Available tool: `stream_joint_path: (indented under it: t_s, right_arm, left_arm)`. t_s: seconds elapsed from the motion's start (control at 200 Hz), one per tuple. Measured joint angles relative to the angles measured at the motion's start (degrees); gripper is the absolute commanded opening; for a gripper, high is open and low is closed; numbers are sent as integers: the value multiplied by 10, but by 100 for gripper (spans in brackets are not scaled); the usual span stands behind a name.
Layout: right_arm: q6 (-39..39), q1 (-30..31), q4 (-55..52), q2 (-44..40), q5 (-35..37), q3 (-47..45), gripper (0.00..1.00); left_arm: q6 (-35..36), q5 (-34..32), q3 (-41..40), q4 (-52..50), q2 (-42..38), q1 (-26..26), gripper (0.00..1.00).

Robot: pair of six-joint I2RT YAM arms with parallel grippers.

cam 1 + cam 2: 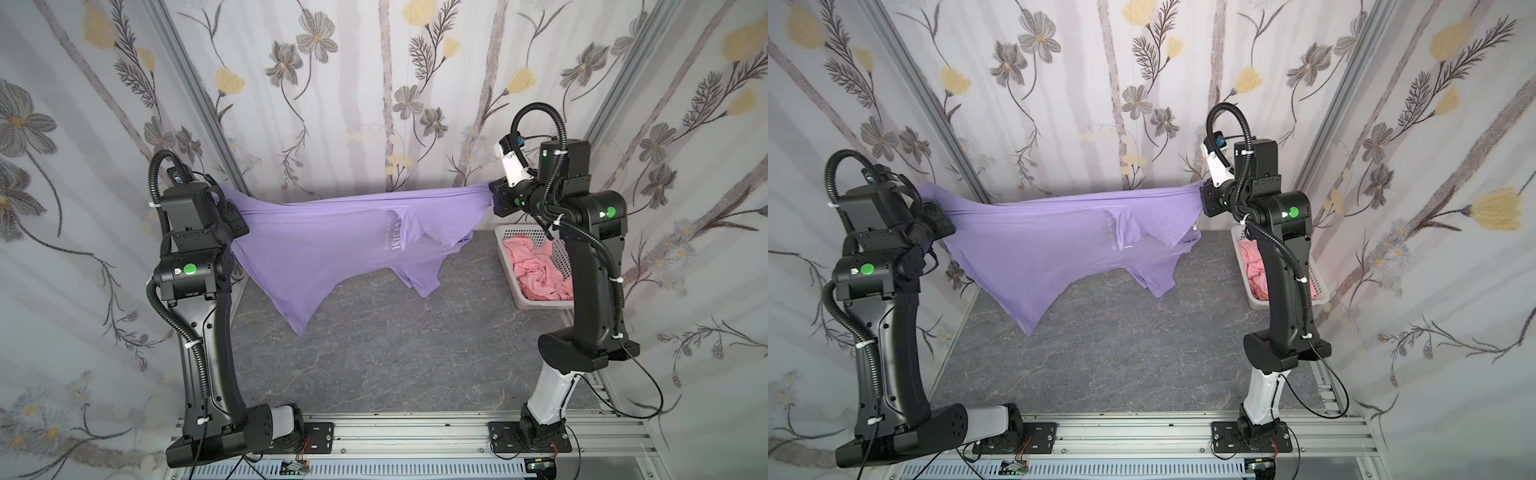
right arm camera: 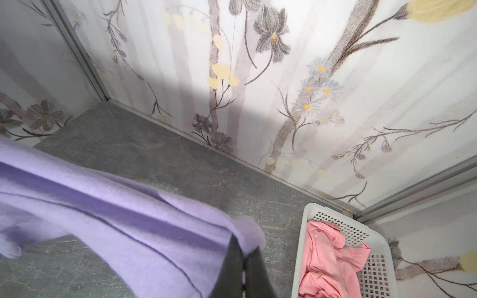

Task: Fold and stack t-shirts
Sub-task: Flatten out the T-shirt at the center of the board.

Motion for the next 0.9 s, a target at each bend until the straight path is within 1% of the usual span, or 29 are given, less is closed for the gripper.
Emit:
stream_joint_path:
  t_s: [0.175, 0.27, 0.365, 0.45, 0.595, 0.759, 0.899]
  right_arm:
    - [8, 2, -3, -109, -16, -79, 0]
    - [15, 3, -7, -174, -36, -116, 0]
    - [22, 4, -7, -225, -62, -127, 0]
    - [26, 4, -7, -263, -85, -114, 0]
    - [32, 4, 2, -303, -118, -105, 0]
    - [52, 4, 2, -317, -142, -114, 0]
    - [66, 3, 8, -337, -157, -151, 0]
  left_arm:
    - [7, 0, 9, -29, -50, -2, 0]
    - [17, -12, 10, -42, -87, -8, 0]
    - [26, -30, 7, -52, -123, -15, 0]
    - [34, -42, 6, -59, -148, -19, 0]
    - [37, -39, 9, -58, -174, -20, 0]
    - [21, -35, 16, -64, -200, -24, 0]
    - [5, -50, 12, -57, -238, -26, 0]
